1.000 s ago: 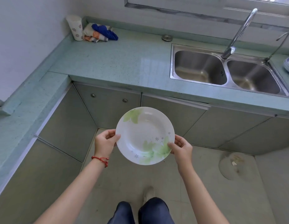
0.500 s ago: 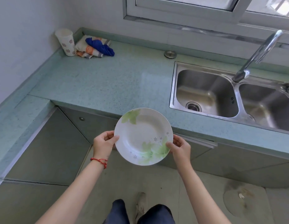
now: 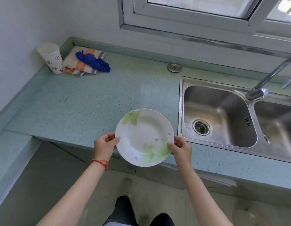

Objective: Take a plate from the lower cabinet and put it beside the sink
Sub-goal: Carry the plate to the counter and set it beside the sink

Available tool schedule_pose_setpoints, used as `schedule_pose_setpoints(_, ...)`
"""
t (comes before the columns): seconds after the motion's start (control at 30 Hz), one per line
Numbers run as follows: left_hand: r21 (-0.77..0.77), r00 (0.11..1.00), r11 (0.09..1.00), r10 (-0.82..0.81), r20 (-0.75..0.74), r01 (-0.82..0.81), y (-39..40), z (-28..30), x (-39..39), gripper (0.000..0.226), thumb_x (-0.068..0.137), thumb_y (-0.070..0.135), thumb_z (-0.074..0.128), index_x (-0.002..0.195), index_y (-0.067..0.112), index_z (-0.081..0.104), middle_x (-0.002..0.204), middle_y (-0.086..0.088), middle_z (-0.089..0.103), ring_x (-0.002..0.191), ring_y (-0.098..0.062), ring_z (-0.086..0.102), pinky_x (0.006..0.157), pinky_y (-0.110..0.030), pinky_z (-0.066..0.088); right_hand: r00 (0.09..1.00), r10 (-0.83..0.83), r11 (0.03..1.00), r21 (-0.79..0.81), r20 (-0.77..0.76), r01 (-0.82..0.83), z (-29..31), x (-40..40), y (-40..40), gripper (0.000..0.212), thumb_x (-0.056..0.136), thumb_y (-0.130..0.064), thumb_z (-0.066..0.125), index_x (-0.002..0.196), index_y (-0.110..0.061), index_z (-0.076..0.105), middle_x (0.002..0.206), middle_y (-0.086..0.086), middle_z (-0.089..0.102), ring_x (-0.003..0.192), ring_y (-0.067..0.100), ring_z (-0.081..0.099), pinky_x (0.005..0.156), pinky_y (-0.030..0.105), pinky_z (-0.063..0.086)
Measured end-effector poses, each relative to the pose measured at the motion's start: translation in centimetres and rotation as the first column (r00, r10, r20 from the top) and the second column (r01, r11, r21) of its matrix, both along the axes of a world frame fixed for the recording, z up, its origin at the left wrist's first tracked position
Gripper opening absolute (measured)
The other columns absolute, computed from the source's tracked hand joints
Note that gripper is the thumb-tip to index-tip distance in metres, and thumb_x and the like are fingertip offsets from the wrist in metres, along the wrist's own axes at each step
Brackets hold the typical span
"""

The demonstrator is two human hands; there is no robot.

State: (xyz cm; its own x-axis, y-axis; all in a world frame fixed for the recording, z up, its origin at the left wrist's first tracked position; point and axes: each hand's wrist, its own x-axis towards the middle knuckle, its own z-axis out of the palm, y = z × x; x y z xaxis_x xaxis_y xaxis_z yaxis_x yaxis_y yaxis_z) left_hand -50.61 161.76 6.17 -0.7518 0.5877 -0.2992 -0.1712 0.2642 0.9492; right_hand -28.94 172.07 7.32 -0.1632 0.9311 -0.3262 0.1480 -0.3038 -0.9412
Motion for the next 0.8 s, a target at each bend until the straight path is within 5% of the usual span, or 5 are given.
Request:
schedule_pose_setpoints(0.2, -0.015, 0.999, 0.999, -0.046, 0.029, 0.046, 4.8, -0.4, -5.2, 0.016, 0.075, -0.001, 0.065, 0.077, 0.015, 0.063, 0.072, 0.002, 0.064, 0.065, -0.012, 0.060, 0.046, -0.010, 0.050, 0.999, -0.045, 0.999, -0.019, 0.028, 0.045, -0.4, -4.9, 3.8, 0.039, 0.075, 0.010, 0.057, 0.076, -0.028, 0.064, 0.071, -0.007, 0.068, 0.060, 0.003, 0.064, 0.048, 0.017, 0.052)
schedule_pose_setpoints(0.5, -0.087, 0.997, 0.994, -0.070, 0.019, 0.072, 10.1, -1.7, -10.0, 0.015, 0.074, -0.001, 0.066, 0.083, 0.010, 0.064, 0.081, -0.006, 0.065, 0.066, -0.017, 0.060, 0.051, -0.022, 0.054, 0.995, -0.081, 0.995, -0.050, 0.049, 0.084, -1.1, -9.2, 8.0, 0.035, 0.076, 0.010, 0.056, 0.083, -0.023, 0.065, 0.075, -0.004, 0.067, 0.063, 0.006, 0.062, 0.048, 0.017, 0.052)
schedule_pose_setpoints(0.8, -0.141, 0.998, 0.988, -0.057, -0.005, 0.055, 12.9, -2.9, -11.0, 0.017, 0.073, -0.001, 0.067, 0.090, 0.004, 0.065, 0.085, -0.009, 0.064, 0.069, -0.014, 0.059, 0.056, -0.017, 0.047, 0.996, -0.064, 0.995, -0.071, 0.070, 0.069, -2.1, -10.6, 11.0, 0.033, 0.076, 0.010, 0.056, 0.088, -0.020, 0.064, 0.078, 0.001, 0.065, 0.068, 0.012, 0.061, 0.052, 0.022, 0.052)
